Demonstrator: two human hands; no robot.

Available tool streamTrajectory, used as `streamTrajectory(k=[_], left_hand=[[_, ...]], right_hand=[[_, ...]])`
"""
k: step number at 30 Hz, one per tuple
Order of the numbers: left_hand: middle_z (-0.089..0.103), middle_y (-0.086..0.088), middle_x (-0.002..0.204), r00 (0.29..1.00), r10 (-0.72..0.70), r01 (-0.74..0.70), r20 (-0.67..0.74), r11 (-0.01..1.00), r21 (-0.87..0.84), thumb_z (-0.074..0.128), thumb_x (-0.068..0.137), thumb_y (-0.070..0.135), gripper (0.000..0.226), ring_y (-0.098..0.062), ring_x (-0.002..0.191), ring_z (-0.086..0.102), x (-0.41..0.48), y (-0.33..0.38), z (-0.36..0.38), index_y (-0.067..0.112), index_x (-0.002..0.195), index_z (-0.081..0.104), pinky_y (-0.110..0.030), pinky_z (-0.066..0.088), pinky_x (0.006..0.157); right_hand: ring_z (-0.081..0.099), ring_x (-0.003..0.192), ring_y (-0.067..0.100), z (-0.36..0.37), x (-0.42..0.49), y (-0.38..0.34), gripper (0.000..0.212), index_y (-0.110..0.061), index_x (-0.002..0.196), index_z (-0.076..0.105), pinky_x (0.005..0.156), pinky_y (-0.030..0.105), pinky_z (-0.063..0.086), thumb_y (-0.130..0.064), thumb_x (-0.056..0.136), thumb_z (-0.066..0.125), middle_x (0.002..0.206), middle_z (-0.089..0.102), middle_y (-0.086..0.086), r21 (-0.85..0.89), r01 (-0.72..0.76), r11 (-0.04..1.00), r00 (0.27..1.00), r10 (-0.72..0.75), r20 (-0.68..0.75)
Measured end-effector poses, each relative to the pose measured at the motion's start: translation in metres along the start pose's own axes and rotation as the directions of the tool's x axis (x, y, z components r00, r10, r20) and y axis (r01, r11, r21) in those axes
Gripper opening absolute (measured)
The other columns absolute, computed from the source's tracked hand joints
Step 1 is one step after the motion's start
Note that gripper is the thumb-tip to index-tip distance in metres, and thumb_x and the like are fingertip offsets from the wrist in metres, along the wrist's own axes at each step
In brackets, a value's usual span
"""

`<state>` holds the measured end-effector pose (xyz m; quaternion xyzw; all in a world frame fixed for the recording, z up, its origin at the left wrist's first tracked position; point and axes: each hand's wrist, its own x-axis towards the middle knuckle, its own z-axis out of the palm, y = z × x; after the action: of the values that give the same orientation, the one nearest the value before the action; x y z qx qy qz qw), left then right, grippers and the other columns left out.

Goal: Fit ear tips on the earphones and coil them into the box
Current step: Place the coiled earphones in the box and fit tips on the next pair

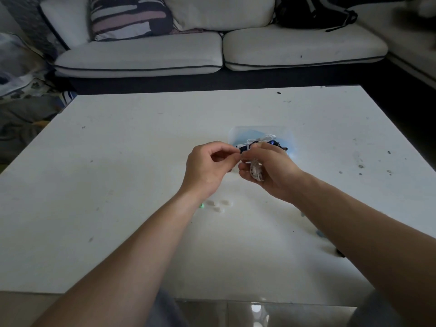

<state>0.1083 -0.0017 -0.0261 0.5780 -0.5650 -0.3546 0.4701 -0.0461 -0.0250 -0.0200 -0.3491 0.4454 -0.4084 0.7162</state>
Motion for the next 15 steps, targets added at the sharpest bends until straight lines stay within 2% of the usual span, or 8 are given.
streamTrajectory(k=[3,7,8,11,15], left_hand=[[0.075,0.002,0.077,1.0,-0.006,0.007,0.019,0.999,-0.043,0.077,0.083,0.011,0.008,-0.023,0.073,0.07,-0.0002,0.0001,0.001,0.016,0.088,0.078,-0.038,0.06,0.076],[0.076,-0.003,0.082,0.998,-0.053,0.059,0.039,0.98,-0.192,0.078,0.082,0.007,0.008,-0.017,0.079,0.07,-0.0003,0.0014,-0.0001,0.009,0.089,0.076,-0.031,0.06,0.077],[0.075,-0.004,0.083,0.996,-0.078,0.085,0.041,0.965,-0.246,0.077,0.081,0.005,0.009,-0.015,0.08,0.07,0.0,0.0012,-0.0009,0.008,0.089,0.075,-0.029,0.059,0.078],[0.074,-0.003,0.084,0.983,-0.171,0.183,0.067,0.892,-0.413,0.076,0.079,-0.003,0.015,-0.014,0.083,0.07,0.0012,0.0009,-0.0043,0.009,0.088,0.074,-0.024,0.056,0.08],[0.075,-0.007,0.088,0.956,-0.249,0.293,0.155,0.784,-0.547,0.069,0.081,-0.01,0.021,-0.017,0.085,0.071,0.0037,0.0023,-0.0081,0.005,0.096,0.073,-0.021,0.055,0.079]], right_hand=[[0.063,0.061,0.018,-0.0017,0.0013,-0.001,0.014,-0.008,0.082,0.057,0.064,0.028,0.058,0.001,0.093,0.057,0.077,0.06,0.008,0.005,-0.004,1.0,1.0,0.004,0.021],[0.064,0.081,0.02,-0.0054,0.0039,0.0,0.007,-0.001,0.098,0.064,0.072,0.026,0.057,0.0,0.095,0.057,0.089,0.062,0.012,0.009,0.006,1.0,0.996,-0.007,0.091],[0.064,0.082,0.018,-0.006,0.004,0.0001,0.008,0.0,0.098,0.064,0.074,0.026,0.057,0.001,0.095,0.057,0.089,0.063,0.011,0.011,0.023,1.0,0.995,-0.024,0.095],[0.066,0.075,0.014,-0.0064,0.0034,-0.0003,0.01,0.001,0.093,0.065,0.08,0.027,0.059,0.004,0.095,0.056,0.079,0.065,0.008,0.026,0.08,0.996,0.992,-0.082,0.096],[0.069,0.077,0.016,-0.0062,0.0027,-0.0029,0.008,0.003,0.095,0.066,0.076,0.028,0.059,0.006,0.093,0.058,0.081,0.068,0.011,0.019,0.116,0.993,0.99,-0.117,0.078]])
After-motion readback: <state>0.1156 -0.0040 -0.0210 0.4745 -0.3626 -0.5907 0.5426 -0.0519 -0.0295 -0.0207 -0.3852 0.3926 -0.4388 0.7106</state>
